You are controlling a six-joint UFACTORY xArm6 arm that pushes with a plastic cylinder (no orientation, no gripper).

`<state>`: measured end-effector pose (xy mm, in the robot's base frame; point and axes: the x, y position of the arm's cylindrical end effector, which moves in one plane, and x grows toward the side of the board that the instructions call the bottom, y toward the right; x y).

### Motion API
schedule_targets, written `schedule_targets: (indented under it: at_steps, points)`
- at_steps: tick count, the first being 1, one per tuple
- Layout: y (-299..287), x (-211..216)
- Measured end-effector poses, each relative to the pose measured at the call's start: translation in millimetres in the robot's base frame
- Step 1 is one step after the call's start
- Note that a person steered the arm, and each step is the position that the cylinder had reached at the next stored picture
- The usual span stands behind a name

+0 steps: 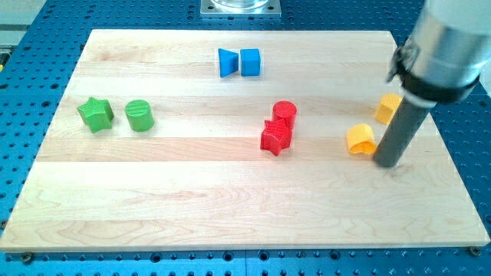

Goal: Push the yellow heart to the left of the yellow hexagon

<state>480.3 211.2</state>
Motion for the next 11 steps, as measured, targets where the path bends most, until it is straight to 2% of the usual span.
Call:
schedule_targets:
  at_steps: [1,2,3,4,6,11]
  points:
    - [5,-20]
    - [-15,17]
    - [-49,11]
    - [-28,-28]
    - [-87,8]
    - [-83,4]
